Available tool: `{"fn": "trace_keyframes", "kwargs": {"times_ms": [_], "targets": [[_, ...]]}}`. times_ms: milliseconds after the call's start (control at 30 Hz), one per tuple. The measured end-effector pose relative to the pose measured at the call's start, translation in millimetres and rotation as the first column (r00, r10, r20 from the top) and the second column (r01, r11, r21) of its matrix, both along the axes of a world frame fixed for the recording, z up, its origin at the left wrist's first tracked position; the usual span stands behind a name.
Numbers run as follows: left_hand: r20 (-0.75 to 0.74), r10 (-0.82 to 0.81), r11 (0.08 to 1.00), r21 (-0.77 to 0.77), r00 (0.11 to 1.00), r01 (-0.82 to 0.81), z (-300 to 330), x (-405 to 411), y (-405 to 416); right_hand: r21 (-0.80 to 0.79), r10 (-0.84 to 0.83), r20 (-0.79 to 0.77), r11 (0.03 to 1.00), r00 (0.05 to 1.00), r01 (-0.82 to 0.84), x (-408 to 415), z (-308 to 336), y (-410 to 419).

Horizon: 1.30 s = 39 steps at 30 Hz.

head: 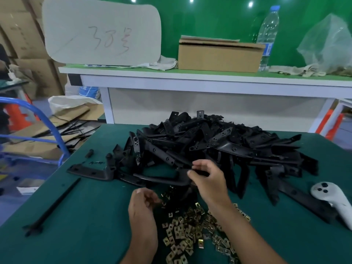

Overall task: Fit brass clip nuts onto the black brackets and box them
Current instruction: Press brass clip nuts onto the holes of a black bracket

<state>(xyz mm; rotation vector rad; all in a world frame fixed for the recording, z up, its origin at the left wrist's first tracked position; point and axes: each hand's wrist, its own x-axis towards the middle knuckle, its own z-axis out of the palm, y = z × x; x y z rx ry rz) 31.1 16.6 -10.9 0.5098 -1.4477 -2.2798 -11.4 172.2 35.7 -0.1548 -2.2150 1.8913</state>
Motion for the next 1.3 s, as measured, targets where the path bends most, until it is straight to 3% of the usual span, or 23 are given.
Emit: {"fn": "trace_keyframes", "kwargs": {"times_ms": [100,233,300,400,500,633,767,833,900,933,1033,1100,1300], "targets": [[-0.021,0.003,0.969,0.246,1.000,0.003,9,0,-5,-0.315,0.077,0.032,0.947,0.997,-0.063,14,8,20],[-0.079,-0.181,0.925,0.325,0.980,0.197,10,6,-7,-0.413,0.164,-0.066,0.893,0.984,-0.176,40,18,43],[-0.141,-0.368,0.879,0.270,0.919,0.393,12,11,-2,-0.423,0.243,-0.133,0.863,0.961,-0.277,54,23,49],[-0.175,-0.625,0.736,0.191,0.761,0.649,16,22,14,-0.227,0.396,-0.174,0.875,0.901,-0.428,73,28,54],[-0.212,-0.728,0.654,0.070,0.652,0.753,14,33,22,-0.163,0.429,-0.182,0.874,0.885,-0.457,84,25,60],[-0.175,-0.747,0.665,-0.166,0.642,0.728,15,39,23,-0.136,0.394,-0.183,0.897,0.901,-0.420,91,18,72],[-0.073,-0.680,0.684,-0.422,0.730,0.595,15,45,29,-0.147,0.438,-0.121,0.880,0.891,-0.452,92,7,80],[-0.062,-0.646,0.693,-0.467,0.761,0.550,12,46,31,-0.076,0.361,-0.047,0.928,0.931,-0.364,91,-2,89],[-0.063,-0.636,0.681,-0.514,0.769,0.521,11,47,30,0.129,0.262,0.041,0.956,0.964,-0.265,87,-10,103],[-0.058,-0.641,0.666,-0.539,0.766,0.516,11,47,30,0.290,0.261,0.086,0.917,0.962,-0.275,85,-15,111],[-0.072,-0.640,0.664,-0.553,0.765,0.503,7,49,32,0.681,0.369,0.227,0.602,0.901,-0.418,81,-32,125],[-0.067,-0.632,0.682,-0.521,0.772,0.513,5,49,34,0.736,0.390,0.245,0.521,0.887,-0.432,80,-41,124],[-0.090,-0.604,0.624,-0.672,0.792,0.399,5,49,36,0.794,0.402,0.117,0.512,0.908,-0.329,79,-41,119]]}}
